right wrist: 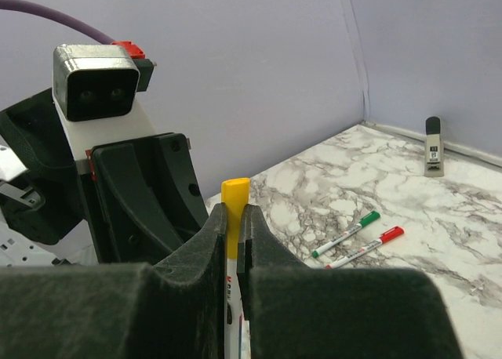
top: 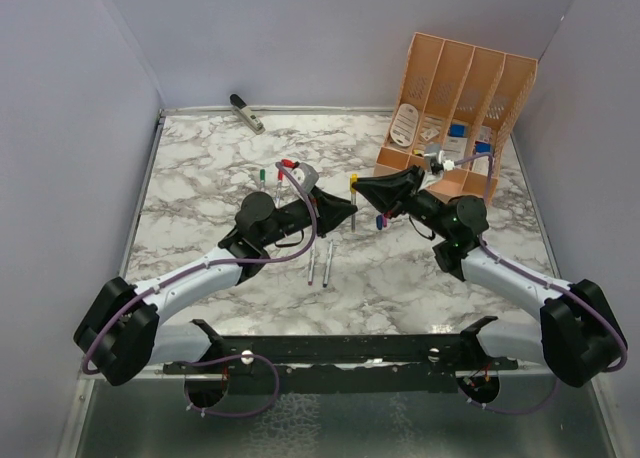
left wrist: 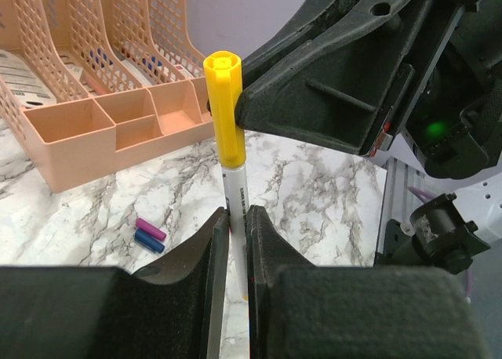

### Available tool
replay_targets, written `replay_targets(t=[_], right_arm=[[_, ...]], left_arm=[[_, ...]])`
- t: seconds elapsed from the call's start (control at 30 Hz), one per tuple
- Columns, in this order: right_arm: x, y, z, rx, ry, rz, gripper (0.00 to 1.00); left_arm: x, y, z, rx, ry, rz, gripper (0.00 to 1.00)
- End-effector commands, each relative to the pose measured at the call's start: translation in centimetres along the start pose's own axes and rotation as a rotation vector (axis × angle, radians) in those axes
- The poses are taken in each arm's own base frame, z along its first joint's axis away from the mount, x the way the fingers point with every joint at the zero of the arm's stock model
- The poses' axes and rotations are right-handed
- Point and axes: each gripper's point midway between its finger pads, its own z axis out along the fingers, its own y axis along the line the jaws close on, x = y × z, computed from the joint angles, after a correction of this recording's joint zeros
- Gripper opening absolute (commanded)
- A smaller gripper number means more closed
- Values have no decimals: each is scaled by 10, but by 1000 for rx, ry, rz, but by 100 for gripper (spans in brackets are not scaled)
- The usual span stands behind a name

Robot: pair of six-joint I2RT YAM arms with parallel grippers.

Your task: Insert the pens into the pen caps

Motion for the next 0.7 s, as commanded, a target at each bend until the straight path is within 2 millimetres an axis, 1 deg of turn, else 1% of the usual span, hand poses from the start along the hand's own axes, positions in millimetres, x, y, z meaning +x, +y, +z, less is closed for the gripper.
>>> replay_targets(t=[0.0,0.4,0.67], right_arm=[[63,-16,-13,79,200,76,2],[82,-16,-17,119,261,61,1],[96,-19,-19,159,306,48,1]], left_arm=[[-95,-28,-8,45,-312,137,0],[-110,-18,-16,-39,-373,158,0],[-113,-11,-16,-80,-380,173,0]])
